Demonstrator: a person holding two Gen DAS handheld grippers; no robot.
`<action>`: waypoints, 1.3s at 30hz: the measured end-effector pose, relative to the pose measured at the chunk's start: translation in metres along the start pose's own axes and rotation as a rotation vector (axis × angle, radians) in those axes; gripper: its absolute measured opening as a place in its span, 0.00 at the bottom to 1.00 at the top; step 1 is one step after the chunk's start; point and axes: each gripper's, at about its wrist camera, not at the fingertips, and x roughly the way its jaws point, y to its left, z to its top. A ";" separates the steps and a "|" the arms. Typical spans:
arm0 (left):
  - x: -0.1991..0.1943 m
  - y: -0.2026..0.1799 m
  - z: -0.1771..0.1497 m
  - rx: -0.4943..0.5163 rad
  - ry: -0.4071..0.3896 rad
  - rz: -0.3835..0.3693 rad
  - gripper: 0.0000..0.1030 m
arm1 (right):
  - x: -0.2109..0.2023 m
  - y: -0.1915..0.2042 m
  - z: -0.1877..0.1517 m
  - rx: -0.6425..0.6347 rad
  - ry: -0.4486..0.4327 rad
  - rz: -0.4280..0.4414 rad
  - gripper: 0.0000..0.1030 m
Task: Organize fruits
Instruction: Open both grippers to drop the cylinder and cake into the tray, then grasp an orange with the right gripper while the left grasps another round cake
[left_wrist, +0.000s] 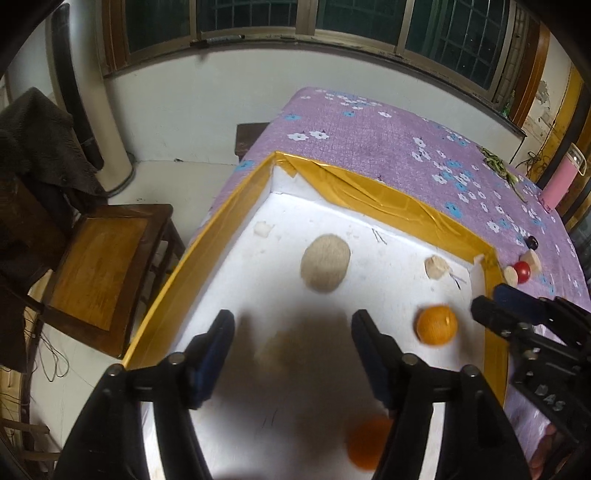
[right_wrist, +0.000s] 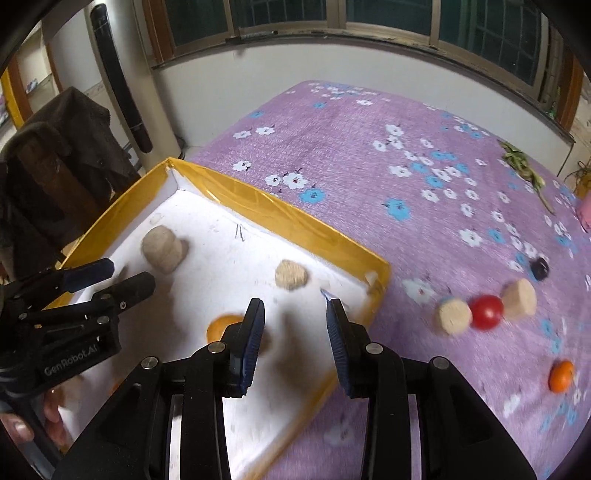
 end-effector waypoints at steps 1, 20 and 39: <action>-0.005 0.000 -0.004 0.002 -0.008 0.010 0.73 | -0.005 0.000 -0.003 0.002 -0.011 0.012 0.32; -0.086 -0.057 -0.057 0.027 -0.145 0.000 0.94 | -0.094 -0.043 -0.099 0.107 -0.076 0.005 0.44; -0.074 -0.185 -0.076 0.219 -0.049 -0.075 0.94 | -0.128 -0.178 -0.144 0.255 -0.100 -0.124 0.56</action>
